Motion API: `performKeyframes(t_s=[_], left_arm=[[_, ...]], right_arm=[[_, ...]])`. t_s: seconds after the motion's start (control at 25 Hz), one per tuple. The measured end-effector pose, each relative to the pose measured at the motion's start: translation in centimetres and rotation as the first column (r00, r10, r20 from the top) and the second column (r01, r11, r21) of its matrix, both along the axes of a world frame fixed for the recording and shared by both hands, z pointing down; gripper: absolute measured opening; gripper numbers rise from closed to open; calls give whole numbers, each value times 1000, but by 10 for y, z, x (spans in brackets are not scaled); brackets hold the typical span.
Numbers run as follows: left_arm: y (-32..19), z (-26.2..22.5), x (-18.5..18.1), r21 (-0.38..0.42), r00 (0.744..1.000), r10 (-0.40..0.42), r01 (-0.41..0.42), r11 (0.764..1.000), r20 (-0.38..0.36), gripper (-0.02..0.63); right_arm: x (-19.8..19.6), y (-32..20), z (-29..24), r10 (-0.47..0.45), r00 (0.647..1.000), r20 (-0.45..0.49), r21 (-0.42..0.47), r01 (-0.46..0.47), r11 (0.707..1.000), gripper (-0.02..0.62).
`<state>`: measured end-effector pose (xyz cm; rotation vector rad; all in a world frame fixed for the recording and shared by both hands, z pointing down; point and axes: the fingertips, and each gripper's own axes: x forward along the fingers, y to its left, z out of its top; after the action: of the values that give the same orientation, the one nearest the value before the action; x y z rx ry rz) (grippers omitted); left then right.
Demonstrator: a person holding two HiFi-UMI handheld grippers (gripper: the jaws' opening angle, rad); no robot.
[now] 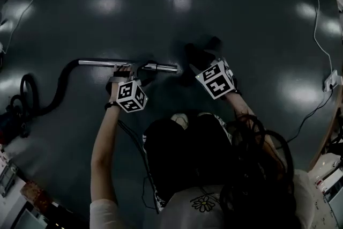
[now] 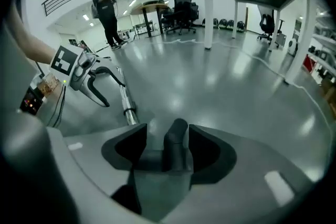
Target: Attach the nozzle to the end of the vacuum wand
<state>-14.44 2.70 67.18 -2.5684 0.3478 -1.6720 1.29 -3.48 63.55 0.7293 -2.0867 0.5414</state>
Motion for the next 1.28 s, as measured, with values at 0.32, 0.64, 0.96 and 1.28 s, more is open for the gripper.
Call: performKeyframes(t_s=[0.32, 0.64, 0.96, 1.28], left_arm=[[-6, 87, -9, -30, 976, 111, -107, 994, 187, 233], [-51, 36, 5, 112, 998, 56, -60, 992, 41, 181], [-54, -1, 28, 118, 994, 104, -99, 988, -43, 178], [-47, -1, 33, 114, 992, 109, -102, 988, -62, 178]], right_arm=[[-10, 2, 98, -155, 977, -145, -134, 135, 982, 224], [-14, 24, 60, -447, 884, 136, -71, 458, 886, 212], [1, 20, 39, -704, 706, 78, 29, 704, 709, 206], [-7, 28, 39, -828, 561, -6, 14, 828, 561, 206]])
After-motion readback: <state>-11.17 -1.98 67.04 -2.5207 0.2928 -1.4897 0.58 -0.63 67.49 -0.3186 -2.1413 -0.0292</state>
